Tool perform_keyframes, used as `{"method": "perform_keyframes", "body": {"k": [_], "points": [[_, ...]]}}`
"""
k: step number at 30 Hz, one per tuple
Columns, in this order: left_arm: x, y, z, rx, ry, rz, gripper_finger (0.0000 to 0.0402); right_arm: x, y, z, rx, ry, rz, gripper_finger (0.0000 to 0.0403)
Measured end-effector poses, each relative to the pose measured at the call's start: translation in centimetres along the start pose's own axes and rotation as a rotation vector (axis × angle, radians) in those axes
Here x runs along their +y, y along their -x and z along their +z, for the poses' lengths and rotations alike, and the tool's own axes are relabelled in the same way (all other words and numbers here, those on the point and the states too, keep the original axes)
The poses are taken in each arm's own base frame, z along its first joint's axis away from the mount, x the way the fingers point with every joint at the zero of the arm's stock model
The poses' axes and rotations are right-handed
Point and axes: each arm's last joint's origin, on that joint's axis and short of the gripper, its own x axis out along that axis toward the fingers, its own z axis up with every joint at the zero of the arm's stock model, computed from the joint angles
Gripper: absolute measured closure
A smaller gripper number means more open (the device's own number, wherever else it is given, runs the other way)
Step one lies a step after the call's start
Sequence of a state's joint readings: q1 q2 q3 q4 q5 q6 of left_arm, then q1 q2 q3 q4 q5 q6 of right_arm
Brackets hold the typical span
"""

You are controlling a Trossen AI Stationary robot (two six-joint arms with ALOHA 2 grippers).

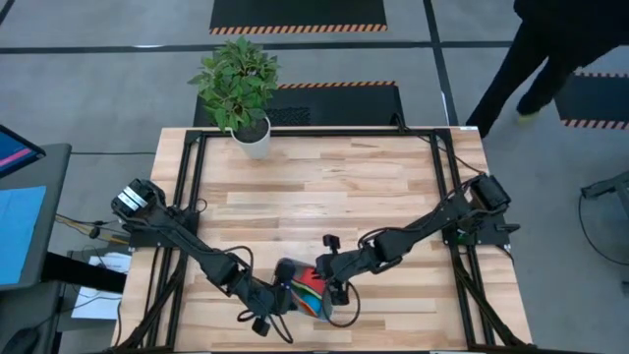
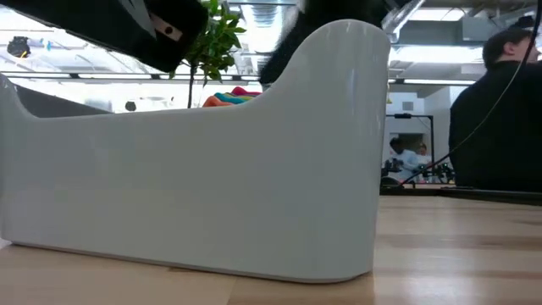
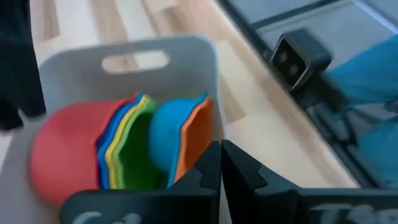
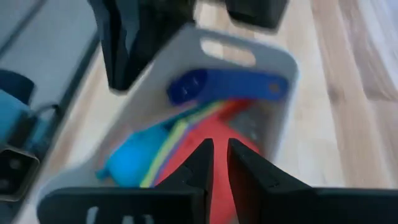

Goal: Nest measuring cups in basket
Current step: Adjust the stacked measuring cups in the gray bin

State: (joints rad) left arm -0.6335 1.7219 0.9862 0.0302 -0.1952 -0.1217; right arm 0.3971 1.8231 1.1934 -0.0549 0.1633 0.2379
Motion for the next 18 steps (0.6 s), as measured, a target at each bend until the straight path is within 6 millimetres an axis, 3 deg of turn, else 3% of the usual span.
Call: {"method": "perform_keyframes", "body": {"k": [8, 14, 18], "points": [[0.1, -0.6, 0.0, -0.023, 0.041, -0.006, 0.0401, 0.0, -0.1, -0.1, 0.019, 0.003, 0.003, 0.0333], [0.0, -3.3, -0.8, 0.014, 0.025, 0.074, 0.0402, 0.0, -0.4, -0.5, 0.046, 0.008, -0.004, 0.0333], [-0.5, -5.0, 0.3, 0.012, -0.008, 0.081, 0.0401, -0.1, -0.4, -0.6, 0.051, 0.008, -0.012, 0.0333]]}}
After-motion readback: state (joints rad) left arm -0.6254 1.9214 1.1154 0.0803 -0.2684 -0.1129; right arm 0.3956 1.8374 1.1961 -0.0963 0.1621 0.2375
